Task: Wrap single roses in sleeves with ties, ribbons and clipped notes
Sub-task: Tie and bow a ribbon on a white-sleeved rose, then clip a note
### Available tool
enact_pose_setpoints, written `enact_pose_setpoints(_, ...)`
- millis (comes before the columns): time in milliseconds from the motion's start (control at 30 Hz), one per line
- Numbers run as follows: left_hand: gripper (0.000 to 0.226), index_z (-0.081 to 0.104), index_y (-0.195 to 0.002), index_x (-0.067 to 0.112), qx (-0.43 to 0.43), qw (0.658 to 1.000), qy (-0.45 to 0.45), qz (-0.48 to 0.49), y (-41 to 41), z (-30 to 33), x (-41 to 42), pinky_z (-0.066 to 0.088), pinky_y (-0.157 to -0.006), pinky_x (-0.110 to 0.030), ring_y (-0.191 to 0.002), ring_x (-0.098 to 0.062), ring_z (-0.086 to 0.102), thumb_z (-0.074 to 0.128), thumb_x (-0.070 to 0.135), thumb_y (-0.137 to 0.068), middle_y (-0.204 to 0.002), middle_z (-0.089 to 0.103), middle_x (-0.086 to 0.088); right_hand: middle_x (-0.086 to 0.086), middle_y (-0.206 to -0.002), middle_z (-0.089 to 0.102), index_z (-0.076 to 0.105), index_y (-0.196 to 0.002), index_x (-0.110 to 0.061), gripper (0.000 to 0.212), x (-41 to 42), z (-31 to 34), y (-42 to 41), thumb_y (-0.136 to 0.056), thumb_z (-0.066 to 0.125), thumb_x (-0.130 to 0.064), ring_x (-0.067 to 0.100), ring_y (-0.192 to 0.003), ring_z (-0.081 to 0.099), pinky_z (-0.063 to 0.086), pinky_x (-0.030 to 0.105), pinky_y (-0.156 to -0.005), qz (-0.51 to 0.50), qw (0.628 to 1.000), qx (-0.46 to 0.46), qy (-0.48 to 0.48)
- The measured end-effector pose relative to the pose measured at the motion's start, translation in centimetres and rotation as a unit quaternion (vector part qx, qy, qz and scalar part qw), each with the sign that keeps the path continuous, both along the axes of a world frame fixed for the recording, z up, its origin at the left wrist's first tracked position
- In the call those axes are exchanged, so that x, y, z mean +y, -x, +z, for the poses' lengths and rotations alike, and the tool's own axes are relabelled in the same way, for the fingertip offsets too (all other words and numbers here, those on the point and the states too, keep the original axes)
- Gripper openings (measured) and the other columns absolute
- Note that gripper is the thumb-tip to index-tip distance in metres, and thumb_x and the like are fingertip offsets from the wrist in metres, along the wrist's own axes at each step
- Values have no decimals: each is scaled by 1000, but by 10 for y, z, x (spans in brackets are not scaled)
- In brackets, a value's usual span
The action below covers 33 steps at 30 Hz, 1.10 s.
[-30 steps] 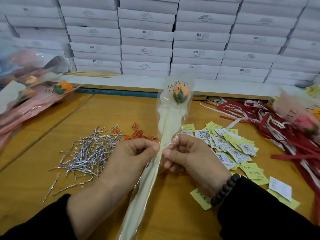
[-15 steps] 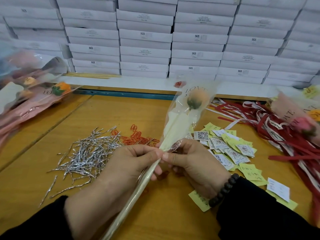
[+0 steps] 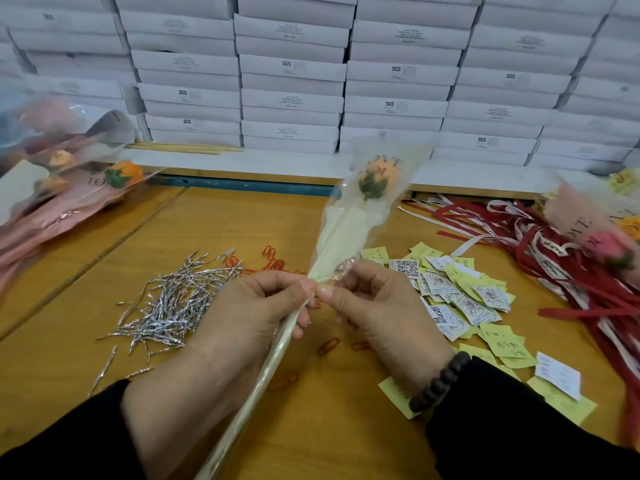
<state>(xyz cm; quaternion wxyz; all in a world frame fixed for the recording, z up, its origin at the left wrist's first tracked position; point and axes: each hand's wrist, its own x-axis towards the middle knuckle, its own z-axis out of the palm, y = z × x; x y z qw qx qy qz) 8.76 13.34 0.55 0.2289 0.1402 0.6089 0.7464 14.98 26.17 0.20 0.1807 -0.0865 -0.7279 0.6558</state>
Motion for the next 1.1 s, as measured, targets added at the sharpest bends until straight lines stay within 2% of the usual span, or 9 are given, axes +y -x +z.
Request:
enact_pose_setpoints(100, 8, 63, -70, 0, -7, 999, -9, 45, 7, 7, -4, 37, -35, -12, -34, -8, 42, 64, 8, -71, -45, 52, -5, -4, -64, 53, 61, -82, -11, 9, -1, 7, -2, -80, 69, -7, 2, -49, 48, 40, 12, -49, 14, 999, -20, -25)
enact_pose_setpoints(167, 9, 60, -71, 2, -16, 997, -21, 69, 11, 11, -5, 35, -33, -12, -32, -7, 42, 61, 4, -79, -43, 51, -2, -7, -63, 52, 60, -73, -14, 14, -7, 11, -6, -79, 71, -7, -2, -51, 45, 38, 10, -52, 70, 987, -49, -136)
enact_pose_setpoints(267, 15, 58, -70, 2, -22, 996, -31, 84, 14, 11, -4, 35, -32, -12, -32, -6, 42, 57, 0, -84, -43, 52, -1, -10, -67, 51, 63, -77, -14, 12, -33, 11, -14, -78, 73, -20, -1, -58, 46, 37, 11, -56, 207, 927, -94, -297)
enact_pose_setpoints(367, 17, 58, -69, 2, -18, 996, -15, 82, 14, 8, -4, 36, -33, -11, -32, -7, 43, 57, 1, -86, -44, 52, -2, -9, -75, 49, 56, -78, -22, 23, -55, 9, -20, -76, 73, -37, 7, -69, 46, 36, 23, -58, 236, 889, -99, -381)
enact_pose_setpoints(500, 15, 59, -71, 1, -24, 996, -17, 87, 15, 7, -6, 41, -35, -13, -35, -9, 48, 57, 2, -85, -47, 55, -5, 5, -94, 51, 55, -86, -19, 12, -65, 10, -23, -84, 63, -27, 26, -84, 52, 25, 23, -54, 245, 855, -94, -447)
enact_pose_setpoints(767, 12, 58, -74, 0, -25, 996, -11, 81, 14, 7, -5, 39, -33, -13, -35, -9, 49, 56, 1, -86, -47, 56, -7, 6, -101, 54, 64, -89, -14, 10, -60, 15, -23, -87, 55, -16, 26, -95, 54, 34, 28, -69, 269, 845, -110, -449)
enact_pose_setpoints(900, 13, 56, -74, -2, -26, 997, -19, 74, 16, 9, -7, 35, -32, -12, -32, -8, 45, 55, 1, -87, -46, 52, -6, -3, -83, 51, 56, -74, -21, 11, -56, 21, -23, -84, 57, -17, 17, -84, 52, 38, 25, -70, 261, 858, -143, -418)
enact_pose_setpoints(967, 12, 56, -75, -2, -24, 997, -23, 72, 16, 8, -7, 34, -31, -12, -31, -8, 44, 54, 1, -87, -45, 51, -4, -8, -73, 51, 57, -77, -20, 7, -52, 25, -24, -82, 61, -22, 11, -77, 50, 44, 26, -70, 259, 871, -155, -388)
enact_pose_setpoints(1100, 13, 56, -74, -1, -18, 997, -23, 75, 17, 6, -7, 36, -33, -13, -33, -8, 45, 55, 0, -86, -47, 53, -5, 4, -96, 56, 60, -89, -19, 7, -54, 21, -26, -85, 62, -24, 25, -93, 56, 43, 34, -75, 275, 851, -149, -423)
